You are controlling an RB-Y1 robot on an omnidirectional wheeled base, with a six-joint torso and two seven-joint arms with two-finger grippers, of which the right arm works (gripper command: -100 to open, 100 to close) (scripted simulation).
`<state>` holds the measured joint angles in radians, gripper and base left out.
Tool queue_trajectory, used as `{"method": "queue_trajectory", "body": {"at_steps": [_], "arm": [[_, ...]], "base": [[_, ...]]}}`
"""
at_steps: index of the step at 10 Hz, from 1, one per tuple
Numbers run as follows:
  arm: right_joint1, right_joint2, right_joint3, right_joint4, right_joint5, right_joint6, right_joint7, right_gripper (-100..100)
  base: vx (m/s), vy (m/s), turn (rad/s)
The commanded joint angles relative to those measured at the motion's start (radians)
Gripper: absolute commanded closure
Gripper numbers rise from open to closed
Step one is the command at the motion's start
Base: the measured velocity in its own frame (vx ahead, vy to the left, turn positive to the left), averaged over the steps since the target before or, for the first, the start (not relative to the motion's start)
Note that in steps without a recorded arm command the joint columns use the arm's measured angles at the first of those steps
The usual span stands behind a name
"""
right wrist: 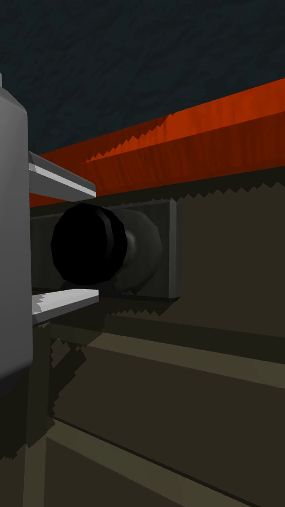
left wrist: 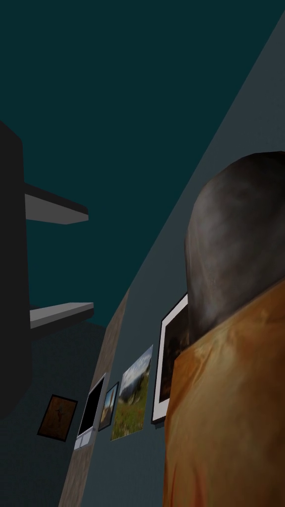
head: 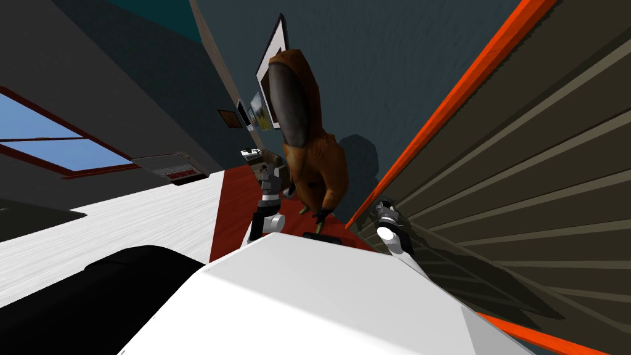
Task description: Pull the door open
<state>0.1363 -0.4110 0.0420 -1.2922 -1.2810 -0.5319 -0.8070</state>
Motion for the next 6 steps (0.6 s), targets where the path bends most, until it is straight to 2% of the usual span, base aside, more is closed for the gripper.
{"method": "queue_trajectory", "body": {"at_steps": [1, 2, 5, 6], "arm": [[0.002, -0.005, -0.008, 0.004, -0.002, -0.005, 0.001, 100], [0.003, -0.005, 0.015, -0.012, 0.004, -0.001, -0.006, 100], [0.009, -0.014, 0.043, -0.033, 0.011, -0.003, -0.016, 100], [0.016, -0.014, 0.018, -0.031, -0.001, -0.011, -0.008, -100]], "base": [[0.0, 0.0, 0.0], [-0.146, 0.033, 0.089], [-0.219, 0.037, 0.071], [-0.153, 0.162, -0.095]]}}
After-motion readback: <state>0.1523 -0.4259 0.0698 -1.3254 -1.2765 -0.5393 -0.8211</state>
